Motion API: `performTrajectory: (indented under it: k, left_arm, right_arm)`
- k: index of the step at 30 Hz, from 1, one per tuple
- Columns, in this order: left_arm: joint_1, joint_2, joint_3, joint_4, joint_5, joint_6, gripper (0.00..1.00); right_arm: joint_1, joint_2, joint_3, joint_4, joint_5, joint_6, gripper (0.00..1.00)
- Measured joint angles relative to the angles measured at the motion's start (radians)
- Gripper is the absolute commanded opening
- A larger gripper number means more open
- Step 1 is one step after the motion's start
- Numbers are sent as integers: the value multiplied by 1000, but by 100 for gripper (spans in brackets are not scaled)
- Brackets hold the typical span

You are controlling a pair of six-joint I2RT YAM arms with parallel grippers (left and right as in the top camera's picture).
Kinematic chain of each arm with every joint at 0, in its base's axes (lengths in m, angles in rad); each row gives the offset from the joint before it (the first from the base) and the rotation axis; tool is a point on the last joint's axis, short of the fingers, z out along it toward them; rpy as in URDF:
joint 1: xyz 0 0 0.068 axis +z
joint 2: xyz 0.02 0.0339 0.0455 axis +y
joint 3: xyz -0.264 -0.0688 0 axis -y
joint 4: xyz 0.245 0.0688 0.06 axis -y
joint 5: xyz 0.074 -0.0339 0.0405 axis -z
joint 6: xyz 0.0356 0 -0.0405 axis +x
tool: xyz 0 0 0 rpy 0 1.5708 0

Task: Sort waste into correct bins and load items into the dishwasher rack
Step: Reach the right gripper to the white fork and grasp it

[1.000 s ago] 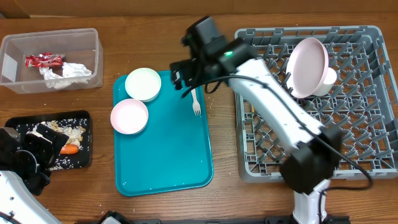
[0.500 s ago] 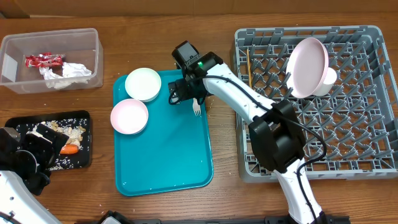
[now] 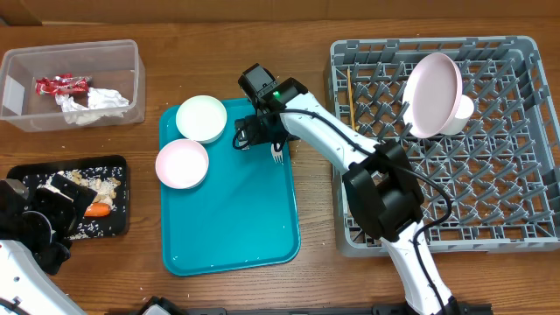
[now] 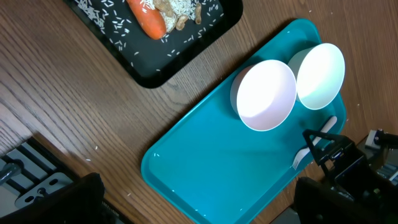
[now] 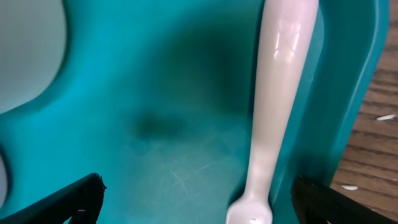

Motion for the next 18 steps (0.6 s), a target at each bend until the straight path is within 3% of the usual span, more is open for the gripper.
performTrajectory:
  k: [11,18]
  left_arm:
    - [0,0,0,0,0,0,100]
    - [0,0,0,0,0,0,100]
  right_arm:
    - [10,4,0,4,26,40,100]
    - [21,26,0,10,36,55,87]
